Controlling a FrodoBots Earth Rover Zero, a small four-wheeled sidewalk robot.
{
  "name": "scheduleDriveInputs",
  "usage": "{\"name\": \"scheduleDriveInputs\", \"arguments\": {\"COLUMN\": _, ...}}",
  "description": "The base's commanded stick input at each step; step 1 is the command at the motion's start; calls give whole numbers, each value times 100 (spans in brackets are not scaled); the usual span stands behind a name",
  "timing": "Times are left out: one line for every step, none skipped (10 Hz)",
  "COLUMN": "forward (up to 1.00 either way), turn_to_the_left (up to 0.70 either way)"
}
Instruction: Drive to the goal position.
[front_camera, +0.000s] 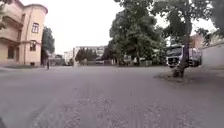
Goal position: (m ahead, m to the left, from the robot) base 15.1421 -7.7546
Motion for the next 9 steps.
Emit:
{"name": "scheduleDriveInputs", "arguments": {"forward": 60, "turn_to_the_left": 0}}
{"name": "scheduleDriveInputs", "arguments": {"forward": 60, "turn_to_the_left": 0}}
{"name": "scheduleDriveInputs", "arguments": {"forward": 60, "turn_to_the_left": 0}}
{"name": "scheduleDriveInputs", "arguments": {"forward": 60, "turn_to_the_left": 0}}
{"name": "scheduleDriveInputs", "arguments": {"forward": 60, "turn_to_the_left": 0}}
{"name": "scheduleDriveInputs", "arguments": {"forward": 60, "turn_to_the_left": 0}}
{"name": "scheduleDriveInputs", "arguments": {"forward": 60, "turn_to_the_left": 0}}
{"name": "scheduleDriveInputs", "arguments": {"forward": 60, "turn_to_the_left": 0}}
{"name": "scheduleDriveInputs", "arguments": {"forward": 60, "turn_to_the_left": 0}}
